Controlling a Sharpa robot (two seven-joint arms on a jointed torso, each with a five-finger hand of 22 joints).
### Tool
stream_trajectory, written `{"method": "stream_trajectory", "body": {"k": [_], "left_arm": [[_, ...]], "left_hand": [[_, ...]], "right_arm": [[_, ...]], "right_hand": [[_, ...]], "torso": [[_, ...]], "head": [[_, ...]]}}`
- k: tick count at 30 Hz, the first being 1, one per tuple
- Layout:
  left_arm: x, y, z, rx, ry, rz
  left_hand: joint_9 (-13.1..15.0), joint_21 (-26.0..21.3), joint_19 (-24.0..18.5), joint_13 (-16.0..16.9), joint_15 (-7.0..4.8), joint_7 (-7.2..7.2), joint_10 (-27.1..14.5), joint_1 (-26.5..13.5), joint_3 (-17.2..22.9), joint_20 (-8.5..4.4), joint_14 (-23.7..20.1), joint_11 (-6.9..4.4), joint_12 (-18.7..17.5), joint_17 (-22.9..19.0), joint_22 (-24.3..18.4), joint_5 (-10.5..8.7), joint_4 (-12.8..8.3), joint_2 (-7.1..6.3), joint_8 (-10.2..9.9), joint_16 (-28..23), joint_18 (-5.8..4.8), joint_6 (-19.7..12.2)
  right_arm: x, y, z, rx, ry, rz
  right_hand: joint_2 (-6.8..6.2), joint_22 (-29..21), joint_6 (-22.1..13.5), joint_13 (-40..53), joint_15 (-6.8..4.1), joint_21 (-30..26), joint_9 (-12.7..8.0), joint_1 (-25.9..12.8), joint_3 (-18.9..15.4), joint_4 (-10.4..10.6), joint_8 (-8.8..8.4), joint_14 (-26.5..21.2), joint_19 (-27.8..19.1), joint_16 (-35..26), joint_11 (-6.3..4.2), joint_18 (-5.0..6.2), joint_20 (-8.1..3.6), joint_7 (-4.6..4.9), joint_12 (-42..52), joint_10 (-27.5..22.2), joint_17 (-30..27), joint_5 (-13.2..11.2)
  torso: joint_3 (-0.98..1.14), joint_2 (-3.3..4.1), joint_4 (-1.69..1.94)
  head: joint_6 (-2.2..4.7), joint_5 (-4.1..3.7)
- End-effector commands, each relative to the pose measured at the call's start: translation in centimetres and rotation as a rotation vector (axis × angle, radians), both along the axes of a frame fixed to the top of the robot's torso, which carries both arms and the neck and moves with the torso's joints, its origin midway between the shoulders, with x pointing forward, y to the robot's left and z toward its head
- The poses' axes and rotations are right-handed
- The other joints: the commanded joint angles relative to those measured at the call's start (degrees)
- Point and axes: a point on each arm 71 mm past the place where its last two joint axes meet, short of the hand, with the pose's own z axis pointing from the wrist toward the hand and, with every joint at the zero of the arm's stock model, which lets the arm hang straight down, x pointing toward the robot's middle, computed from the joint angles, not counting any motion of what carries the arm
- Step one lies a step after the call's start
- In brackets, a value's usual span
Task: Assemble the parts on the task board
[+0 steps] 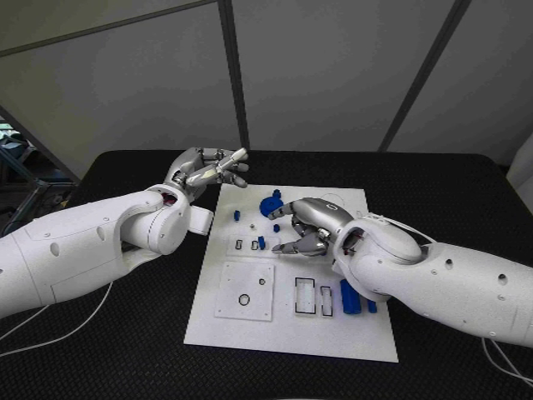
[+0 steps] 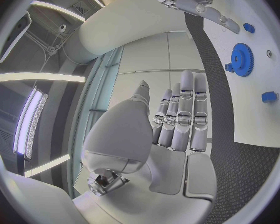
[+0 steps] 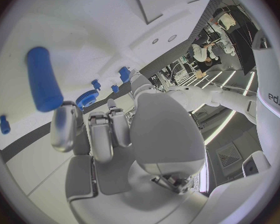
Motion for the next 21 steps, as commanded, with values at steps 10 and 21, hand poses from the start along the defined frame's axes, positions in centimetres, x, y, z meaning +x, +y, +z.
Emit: {"method": "stream_trajectory", "body": {"k": [10, 21], "left_arm": [[-1.3, 0.0, -1.7, 0.448, 0.176, -0.216], [-1.7, -2.1, -2.6, 1.022, 0.339, -0.348]], "left_hand": [[3.8, 33.1, 17.1, 15.9, -6.09, -6.13, 10.8, -1.3, -2.9, -6.41, 8.8, -6.41, 20.3, 43.6, 33.6, -0.32, 0.9, 0.08, 6.7, 49.6, -4.22, 7.3], [21.2, 46.7, 20.2, 63.6, -7.77, -8.74, 12.6, -11.5, -10.1, -7.81, 8.0, -8.67, 67.4, 49.5, 52.3, -1.38, 4.8, 4.22, 25.2, 55.4, -6.52, 1.8]], "right_arm": [[0.8, -6.4, 6.9, 0.315, -0.004, 0.029], [4.3, -13.3, 9.0, 0.325, -0.043, -0.15]], "right_hand": [[2.82, -6.6, 11.5, 5.2, 0.12, -4.3, 1.6, 2.2, -0.9, -0.1, 4.17, 4.3, -4.6, -2.9, -0.21, 2.23, -0.31, -0.31, -3.3, -2.8, 9.0, 1.9], [3.49, -7.1, 12.5, 4.9, -0.15, -4.8, 1.5, 1.7, -1.5, 0.1, 4.51, 4.2, -4.6, -3.4, -0.47, 2.3, -0.58, -0.57, -3.4, -2.7, 8.4, 3.2]], "torso": [[0.67, -1.68, -0.09], [1.09, -3.13, -0.21]], "head": [[-0.39, 0.73], [-1.63, 1.37]]}}
